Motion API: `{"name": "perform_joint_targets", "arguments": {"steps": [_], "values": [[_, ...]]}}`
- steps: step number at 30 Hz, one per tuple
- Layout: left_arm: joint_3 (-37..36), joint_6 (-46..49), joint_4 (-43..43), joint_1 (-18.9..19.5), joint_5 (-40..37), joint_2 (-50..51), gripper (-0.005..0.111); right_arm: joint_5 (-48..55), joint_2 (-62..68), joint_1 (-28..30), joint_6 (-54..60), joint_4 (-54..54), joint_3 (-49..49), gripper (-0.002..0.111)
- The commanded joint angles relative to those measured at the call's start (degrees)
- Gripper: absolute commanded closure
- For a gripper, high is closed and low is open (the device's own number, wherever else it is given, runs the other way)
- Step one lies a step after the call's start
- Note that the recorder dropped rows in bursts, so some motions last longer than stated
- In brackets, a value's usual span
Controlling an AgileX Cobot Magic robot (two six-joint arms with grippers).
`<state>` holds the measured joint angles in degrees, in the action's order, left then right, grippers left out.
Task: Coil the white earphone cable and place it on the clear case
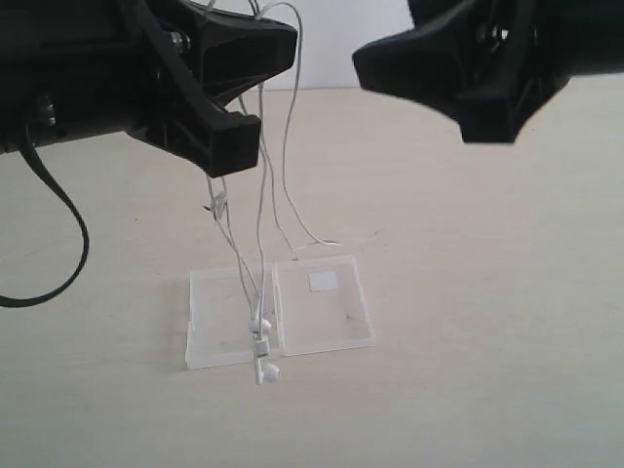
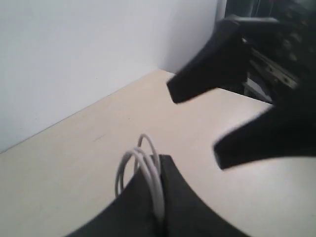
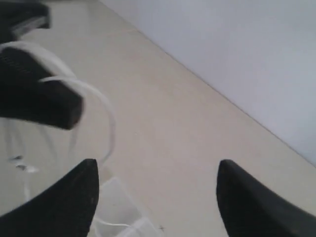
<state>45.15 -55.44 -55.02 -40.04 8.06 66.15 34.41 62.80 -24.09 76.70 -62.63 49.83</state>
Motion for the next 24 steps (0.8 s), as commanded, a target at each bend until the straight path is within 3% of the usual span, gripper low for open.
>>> {"name": "perform_joint_targets", "arguments": {"steps": [1,8,14,24], "values": [[0.3,-1.0,-0.1,0.1,-1.0,-1.1,0.107,6.7,-0.6,0.1,18.3,-17.0,-6.2,0.041],[0.3,-2.4,-0.1,0.1,-1.9,-4.6,0.107,21.6,7.1,0.1,34.4,-30.0,-10.6,0.033],[0.3,-2.4,-0.1,0.1,-1.9,-7.1,0.107,23.8,14.0,0.1,43.6,-36.8,-10.6,0.032],[0.3,-4.9,-0.1,0.1,-1.6,-7.7,0.107,34.0,23.2,0.1,44.0,-37.3,-7.3,0.032]]}}
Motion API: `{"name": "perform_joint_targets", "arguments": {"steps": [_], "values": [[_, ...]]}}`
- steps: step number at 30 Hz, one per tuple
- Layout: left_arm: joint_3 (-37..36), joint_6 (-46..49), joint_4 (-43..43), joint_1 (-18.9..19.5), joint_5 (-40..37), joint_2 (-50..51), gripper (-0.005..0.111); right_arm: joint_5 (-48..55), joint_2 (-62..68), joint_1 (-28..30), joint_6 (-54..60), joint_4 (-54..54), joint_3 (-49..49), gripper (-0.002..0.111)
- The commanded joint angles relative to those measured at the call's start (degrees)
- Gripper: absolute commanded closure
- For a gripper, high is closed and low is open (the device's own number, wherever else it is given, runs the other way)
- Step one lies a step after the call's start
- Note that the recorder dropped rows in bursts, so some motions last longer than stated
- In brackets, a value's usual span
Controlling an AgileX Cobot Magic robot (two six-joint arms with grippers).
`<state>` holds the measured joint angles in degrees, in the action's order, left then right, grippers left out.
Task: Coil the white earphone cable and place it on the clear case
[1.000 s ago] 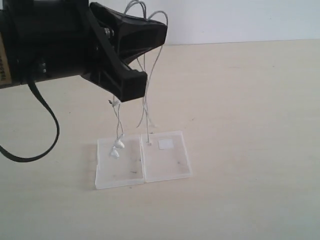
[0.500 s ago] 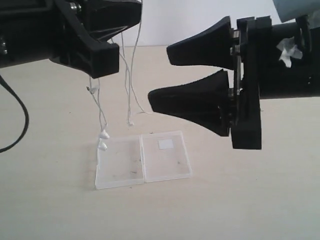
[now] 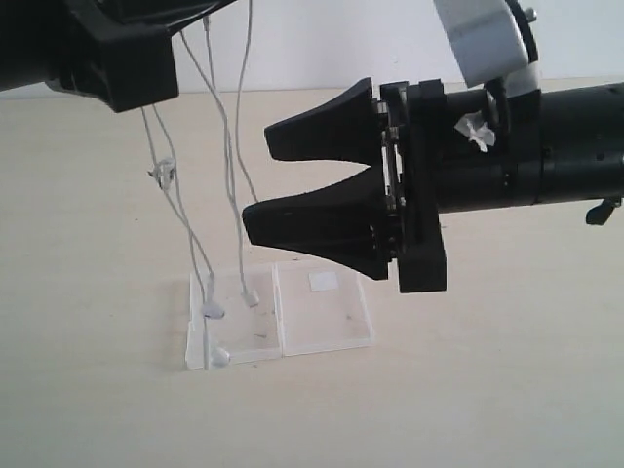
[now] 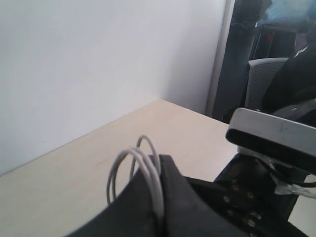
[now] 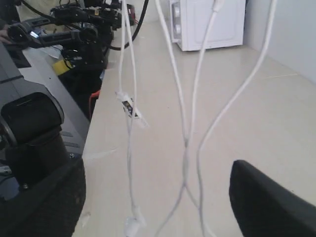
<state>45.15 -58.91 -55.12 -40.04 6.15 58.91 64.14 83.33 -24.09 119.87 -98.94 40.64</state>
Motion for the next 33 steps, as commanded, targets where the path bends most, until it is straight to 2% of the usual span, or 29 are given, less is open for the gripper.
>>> {"name": "perform_joint_targets", "arguments": {"steps": [1,9,18,22,27,33], "values": [[0.3,-1.4,0.0,0.1,0.4,-0.4,0.107,4.8,3.2,0.1,0.9,-1.0,2.2,0.032],[0.3,-1.9,0.0,0.1,0.7,-0.4,0.107,5.1,6.6,0.1,0.9,-1.0,6.7,0.032],[0.3,-1.9,0.0,0.1,1.2,-0.4,0.107,5.8,7.1,-0.2,0.9,-1.0,7.2,0.032],[0.3,-1.9,0.0,0.1,3.5,-0.4,0.107,5.8,8.2,-2.9,0.9,-1.0,7.3,0.032],[0.3,-2.8,0.0,0.1,4.3,-0.4,0.107,2.8,9.0,-9.4,0.9,-1.0,7.3,0.032],[0.3,-3.0,0.0,0.1,4.3,-0.4,0.107,-0.5,9.0,-11.9,0.6,-1.0,7.9,0.033]]}}
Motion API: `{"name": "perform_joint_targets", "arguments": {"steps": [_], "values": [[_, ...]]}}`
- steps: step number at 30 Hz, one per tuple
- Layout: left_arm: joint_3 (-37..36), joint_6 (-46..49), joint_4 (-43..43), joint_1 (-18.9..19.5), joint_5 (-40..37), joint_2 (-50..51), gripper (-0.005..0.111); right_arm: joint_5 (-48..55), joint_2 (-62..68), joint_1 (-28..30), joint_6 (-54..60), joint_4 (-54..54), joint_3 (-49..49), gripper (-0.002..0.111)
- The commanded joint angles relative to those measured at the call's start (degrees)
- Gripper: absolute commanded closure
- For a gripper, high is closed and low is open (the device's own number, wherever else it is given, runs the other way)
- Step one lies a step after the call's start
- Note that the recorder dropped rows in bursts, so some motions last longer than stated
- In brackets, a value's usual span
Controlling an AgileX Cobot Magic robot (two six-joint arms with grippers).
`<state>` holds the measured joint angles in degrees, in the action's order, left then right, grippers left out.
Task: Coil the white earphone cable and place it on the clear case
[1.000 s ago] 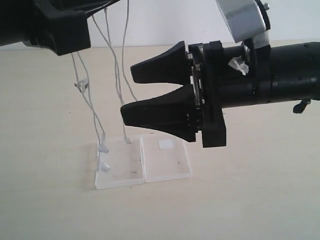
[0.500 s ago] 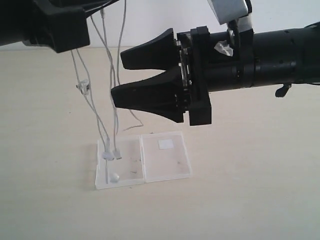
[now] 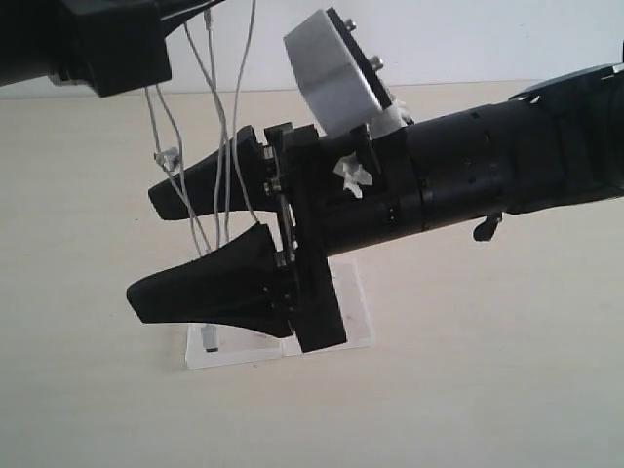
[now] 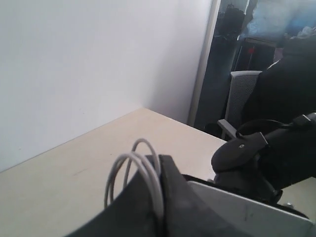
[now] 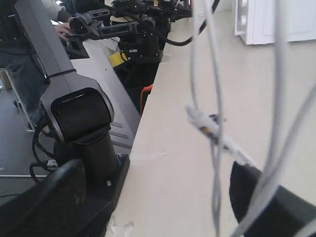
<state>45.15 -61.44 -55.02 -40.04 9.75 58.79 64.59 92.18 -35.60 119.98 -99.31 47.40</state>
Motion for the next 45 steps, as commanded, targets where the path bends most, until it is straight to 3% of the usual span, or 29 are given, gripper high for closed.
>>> {"name": "perform_joint_targets", "arguments": {"steps": [1,4,7,9,23,32,45], "values": [[0.3,-0.5,-0.1,0.1,0.7,-0.3,0.107,-1.6,0.2,-0.4,-0.6,-0.6,2.2,0.033],[0.3,-0.5,-0.1,0.1,0.6,-0.3,0.107,-1.6,0.2,-0.4,-3.4,-0.6,4.4,0.036],[0.3,-0.5,-0.1,0.1,-0.9,-0.3,0.107,-2.8,0.2,-0.4,-4.8,-0.6,4.4,0.054],[0.3,-0.4,-0.1,0.1,-1.0,-0.3,0.107,-3.3,0.2,-0.4,-5.4,-0.6,4.4,0.057],[0.3,-0.3,-0.1,0.1,-1.0,-0.3,0.107,-3.5,0.2,-0.4,-11.3,-0.6,4.4,0.06],[0.3,-0.1,-0.1,0.1,-1.1,-0.3,0.107,-5.4,0.2,-0.4,-17.9,1.5,4.4,0.107],[0.3,2.6,-0.1,0.1,-7.9,-0.3,0.107,-7.4,0.2,-0.4,-25.3,6.0,4.4,0.108]]}}
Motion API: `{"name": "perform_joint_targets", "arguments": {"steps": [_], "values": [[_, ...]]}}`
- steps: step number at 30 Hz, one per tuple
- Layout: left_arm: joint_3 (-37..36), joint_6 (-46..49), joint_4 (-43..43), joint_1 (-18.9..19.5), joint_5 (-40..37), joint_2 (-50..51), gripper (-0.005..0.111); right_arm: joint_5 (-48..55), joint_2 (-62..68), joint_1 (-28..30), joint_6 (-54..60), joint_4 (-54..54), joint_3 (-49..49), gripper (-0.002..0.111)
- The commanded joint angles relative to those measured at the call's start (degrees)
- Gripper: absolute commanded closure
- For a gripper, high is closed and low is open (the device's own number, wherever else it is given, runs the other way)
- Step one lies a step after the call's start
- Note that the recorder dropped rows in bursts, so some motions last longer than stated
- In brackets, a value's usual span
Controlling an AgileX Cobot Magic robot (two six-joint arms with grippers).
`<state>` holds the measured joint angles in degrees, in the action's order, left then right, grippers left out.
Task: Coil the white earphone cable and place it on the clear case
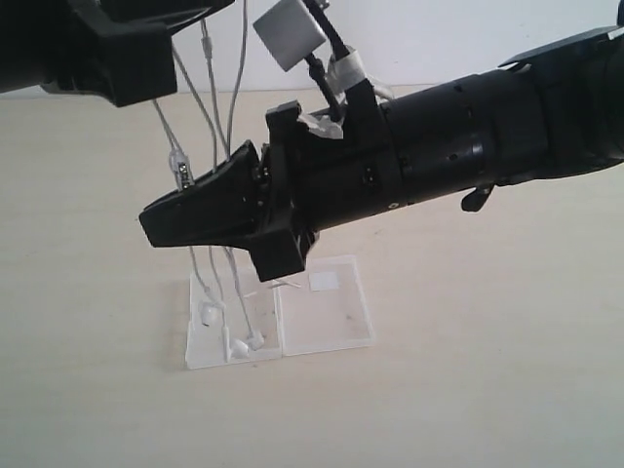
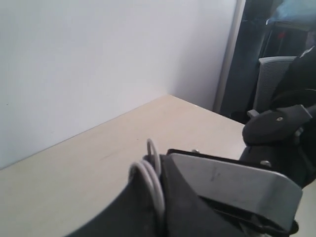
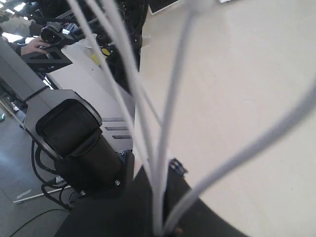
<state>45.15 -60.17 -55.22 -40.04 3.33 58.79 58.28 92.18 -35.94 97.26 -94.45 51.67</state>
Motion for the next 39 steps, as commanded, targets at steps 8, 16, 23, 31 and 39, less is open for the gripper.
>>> {"name": "perform_joint_targets", "arguments": {"steps": [8,16,23,31,39], "values": [[0.3,1.4,-0.3,0.1,-3.9,-0.3,0.104,-4.1,0.2,-0.1,-7.1,3.6,0.1,0.108],[0.3,1.4,-0.7,0.1,-16.1,-0.3,0.096,-5.3,0.1,-0.1,-10.1,4.4,0.1,0.108],[-0.4,1.4,-0.6,0.1,-20.7,-0.1,0.096,-6.7,-0.2,-0.1,-15.3,7.8,0.1,0.108],[-5.5,1.4,-0.1,0.1,-20.6,-0.1,0.096,-17.9,-0.2,-0.1,-27.9,19.4,0.2,0.108],[-8.9,1.4,0.4,0.1,-18.8,-0.1,0.079,-21.6,-1.8,-0.1,-31.2,22.1,0.3,0.108]]}}
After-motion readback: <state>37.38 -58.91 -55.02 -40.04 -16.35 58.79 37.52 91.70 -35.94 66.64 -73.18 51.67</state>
